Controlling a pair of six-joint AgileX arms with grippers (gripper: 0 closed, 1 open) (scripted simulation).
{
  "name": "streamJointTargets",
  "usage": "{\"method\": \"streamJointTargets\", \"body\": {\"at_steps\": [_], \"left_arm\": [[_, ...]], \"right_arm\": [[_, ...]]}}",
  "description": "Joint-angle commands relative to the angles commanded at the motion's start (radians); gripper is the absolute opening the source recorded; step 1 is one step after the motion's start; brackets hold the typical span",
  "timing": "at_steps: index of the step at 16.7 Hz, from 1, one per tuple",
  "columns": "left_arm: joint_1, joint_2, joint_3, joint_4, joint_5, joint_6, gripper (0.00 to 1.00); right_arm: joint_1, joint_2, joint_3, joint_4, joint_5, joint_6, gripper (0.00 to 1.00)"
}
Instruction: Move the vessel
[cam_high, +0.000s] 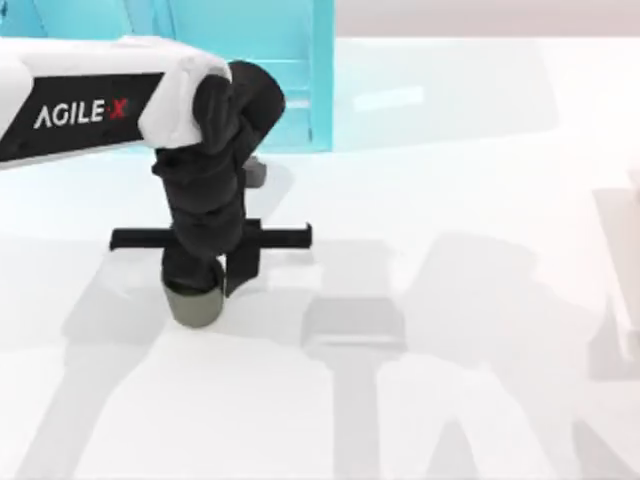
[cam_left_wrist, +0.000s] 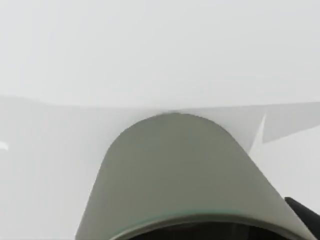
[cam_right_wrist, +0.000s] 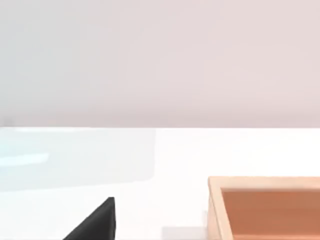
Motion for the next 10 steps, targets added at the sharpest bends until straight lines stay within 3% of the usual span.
{"method": "streamJointTargets", "body": {"at_steps": [4,10], "left_arm": [[0.185,-0.028,0.02,-0.054,0.012,0.183,0.0],[0.62,-0.106,0.029,-0.164,0.033,0.617,0.0]], "right_arm": [[0.0,0.0,0.0,0.0,0.0,0.0,1.0],[0.0,0.0,0.0,0.0,0.0,0.0,1.0]]}}
